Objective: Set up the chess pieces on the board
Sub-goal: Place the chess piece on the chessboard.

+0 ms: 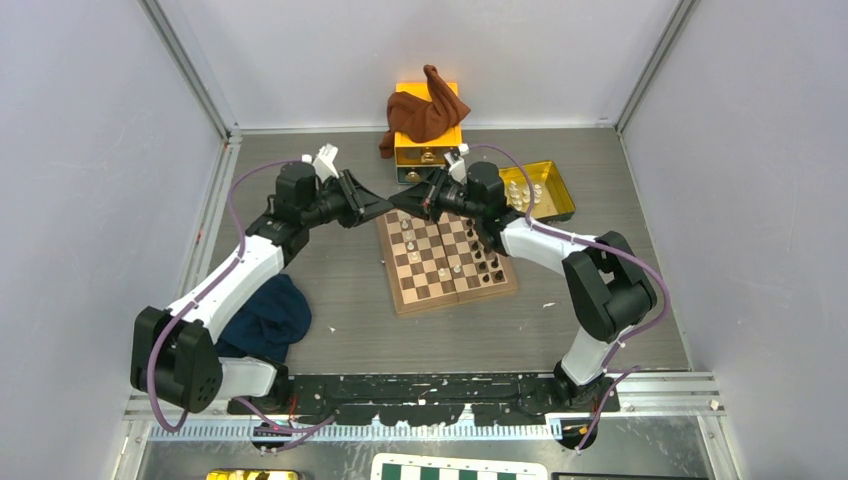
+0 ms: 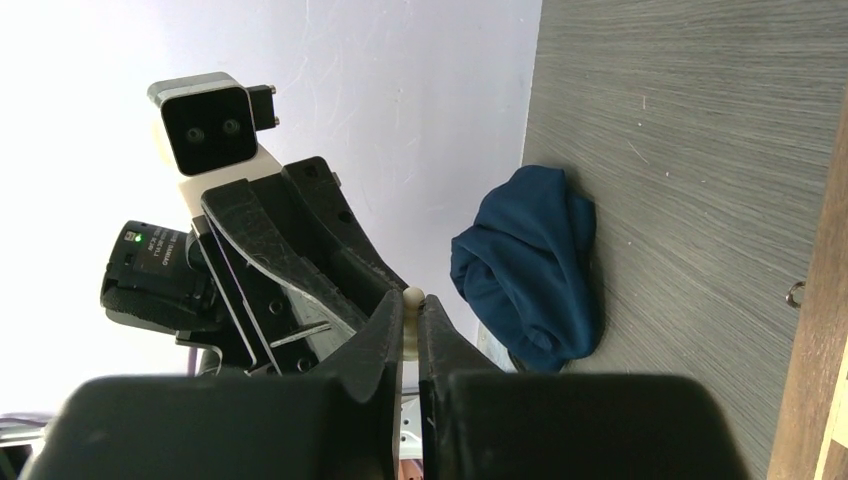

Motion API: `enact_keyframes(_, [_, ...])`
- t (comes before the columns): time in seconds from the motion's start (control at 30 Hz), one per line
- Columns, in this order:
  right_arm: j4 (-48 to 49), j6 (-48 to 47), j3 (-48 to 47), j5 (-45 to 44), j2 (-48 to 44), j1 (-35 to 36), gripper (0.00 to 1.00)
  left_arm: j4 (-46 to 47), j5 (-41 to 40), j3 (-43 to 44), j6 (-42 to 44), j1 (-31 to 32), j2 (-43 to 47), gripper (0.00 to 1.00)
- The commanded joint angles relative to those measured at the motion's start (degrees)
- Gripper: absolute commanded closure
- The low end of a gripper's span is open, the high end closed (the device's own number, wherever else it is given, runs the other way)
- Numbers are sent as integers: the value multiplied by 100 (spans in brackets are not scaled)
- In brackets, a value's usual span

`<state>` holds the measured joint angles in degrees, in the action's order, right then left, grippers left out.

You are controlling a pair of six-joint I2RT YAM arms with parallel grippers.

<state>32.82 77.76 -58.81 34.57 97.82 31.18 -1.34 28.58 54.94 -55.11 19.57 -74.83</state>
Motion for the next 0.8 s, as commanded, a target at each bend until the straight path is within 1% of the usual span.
enact_keyframes(0.0, [157,-161,-290,443,-145,90,99,-27,-147,121,133,-170,194,93])
enact_keyframes(0.77, [-246,-509,-189,539,-359,-48,99,-173,-56,65,141,-374,337,93])
